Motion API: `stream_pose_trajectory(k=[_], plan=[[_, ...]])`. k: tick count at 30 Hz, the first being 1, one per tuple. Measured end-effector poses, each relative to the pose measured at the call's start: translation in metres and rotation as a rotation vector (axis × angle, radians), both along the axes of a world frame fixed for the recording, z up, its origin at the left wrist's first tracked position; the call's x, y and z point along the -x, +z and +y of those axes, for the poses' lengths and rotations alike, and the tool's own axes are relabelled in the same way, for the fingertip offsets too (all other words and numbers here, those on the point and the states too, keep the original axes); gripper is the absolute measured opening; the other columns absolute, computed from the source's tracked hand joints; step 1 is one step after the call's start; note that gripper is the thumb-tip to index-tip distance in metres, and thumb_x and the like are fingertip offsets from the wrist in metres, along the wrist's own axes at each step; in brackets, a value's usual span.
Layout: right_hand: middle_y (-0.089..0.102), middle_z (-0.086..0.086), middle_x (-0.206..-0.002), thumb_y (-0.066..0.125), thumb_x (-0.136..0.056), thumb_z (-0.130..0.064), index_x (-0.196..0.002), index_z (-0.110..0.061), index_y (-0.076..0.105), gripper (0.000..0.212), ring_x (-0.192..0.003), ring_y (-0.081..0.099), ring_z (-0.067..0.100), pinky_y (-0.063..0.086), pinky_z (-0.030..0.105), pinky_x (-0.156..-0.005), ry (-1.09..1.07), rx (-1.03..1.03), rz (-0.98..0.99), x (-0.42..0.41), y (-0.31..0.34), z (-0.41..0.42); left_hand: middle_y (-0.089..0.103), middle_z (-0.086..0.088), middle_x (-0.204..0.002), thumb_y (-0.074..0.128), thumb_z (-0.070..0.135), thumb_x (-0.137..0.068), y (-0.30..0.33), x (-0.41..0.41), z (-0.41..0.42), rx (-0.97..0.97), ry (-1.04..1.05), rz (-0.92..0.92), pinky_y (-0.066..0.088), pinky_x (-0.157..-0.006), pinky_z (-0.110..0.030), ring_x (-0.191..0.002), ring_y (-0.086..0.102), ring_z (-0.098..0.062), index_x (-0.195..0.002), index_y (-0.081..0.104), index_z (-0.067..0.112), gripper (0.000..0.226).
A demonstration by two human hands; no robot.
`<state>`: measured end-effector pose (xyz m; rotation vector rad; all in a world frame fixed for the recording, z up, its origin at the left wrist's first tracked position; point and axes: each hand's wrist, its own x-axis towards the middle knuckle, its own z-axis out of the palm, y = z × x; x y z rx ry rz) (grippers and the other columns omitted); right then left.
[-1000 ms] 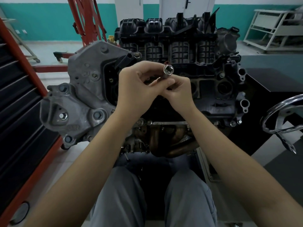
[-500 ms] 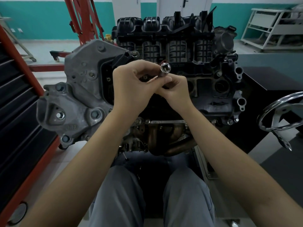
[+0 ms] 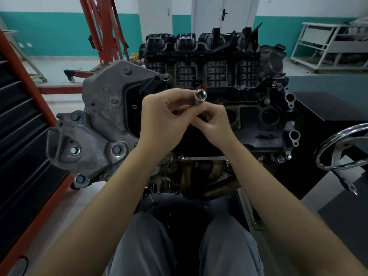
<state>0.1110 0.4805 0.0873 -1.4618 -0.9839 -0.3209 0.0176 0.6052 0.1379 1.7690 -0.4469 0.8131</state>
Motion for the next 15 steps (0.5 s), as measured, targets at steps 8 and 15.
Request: stream_pose_trajectory(k=[8, 15], plan=[[0.071, 0.015, -0.085, 0.073, -0.077, 0.007, -0.089, 0.007, 0.07, 0.012, -0.081, 0.069, 0.02, 0.054, 0.029, -0.077, -0.057, -0.035, 0.045, -0.0015, -0.0018, 0.0036, 0.072, -0.004, -0.089, 0.078, -0.002, -0.074, -0.0005, -0.0012, 0.0008, -0.001, -0.019, 0.01, 0.057, -0.084, -0.033, -0.088, 0.071, -0.015, -0.092, 0.07, 0.011, 0.024], [0.07, -0.024, -0.083, 0.064, -0.082, 0.007, -0.096, -0.019, 0.066, 0.029, -0.083, 0.065, -0.005, 0.048, 0.012, -0.076, -0.039, 0.033, 0.005, 0.0015, 0.0002, 0.0035, 0.072, -0.012, -0.096, 0.069, -0.01, -0.08, 0.0007, 0.001, 0.0036, 0.051, -0.153, 0.032, 0.056, -0.087, -0.037, -0.094, 0.071, -0.021, -0.104, 0.068, 0.003, 0.028]])
